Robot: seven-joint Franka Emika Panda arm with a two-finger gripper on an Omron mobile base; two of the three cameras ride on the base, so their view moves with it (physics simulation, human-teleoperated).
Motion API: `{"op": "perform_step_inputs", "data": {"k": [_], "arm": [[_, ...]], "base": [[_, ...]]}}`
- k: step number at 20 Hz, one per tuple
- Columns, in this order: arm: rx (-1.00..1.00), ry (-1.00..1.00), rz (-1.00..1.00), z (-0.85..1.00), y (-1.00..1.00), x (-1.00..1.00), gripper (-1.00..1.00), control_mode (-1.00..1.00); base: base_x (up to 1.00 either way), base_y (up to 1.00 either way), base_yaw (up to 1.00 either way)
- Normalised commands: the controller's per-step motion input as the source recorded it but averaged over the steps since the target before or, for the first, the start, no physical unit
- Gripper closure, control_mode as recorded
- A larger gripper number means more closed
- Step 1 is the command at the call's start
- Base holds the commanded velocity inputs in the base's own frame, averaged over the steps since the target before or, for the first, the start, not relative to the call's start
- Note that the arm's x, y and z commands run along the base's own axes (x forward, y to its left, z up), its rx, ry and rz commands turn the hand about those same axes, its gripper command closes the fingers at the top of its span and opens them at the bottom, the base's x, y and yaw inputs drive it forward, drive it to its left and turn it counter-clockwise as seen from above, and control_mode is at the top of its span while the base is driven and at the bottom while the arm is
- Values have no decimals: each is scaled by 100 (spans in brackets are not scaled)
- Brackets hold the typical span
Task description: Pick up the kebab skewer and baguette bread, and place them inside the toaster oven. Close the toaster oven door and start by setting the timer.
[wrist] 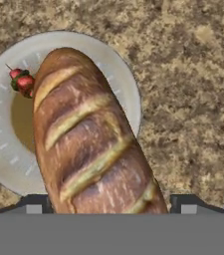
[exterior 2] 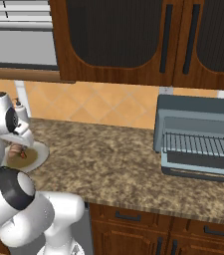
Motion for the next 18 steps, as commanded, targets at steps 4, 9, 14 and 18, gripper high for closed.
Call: {"op": "perform_step_inputs", "data": {"k": [4, 9, 14, 18], "arm": [[11, 0, -45, 20, -99, -10, 100, -100], [15, 0, -49, 12, -100, -8, 100, -100], [17, 0, -48, 26, -100, 0, 100, -100], [15, 0, -55, 2, -100, 0, 100, -100]], "base": [[0, 0, 0], [0, 0, 0], [0, 0, 0], [0, 0, 0]]}}
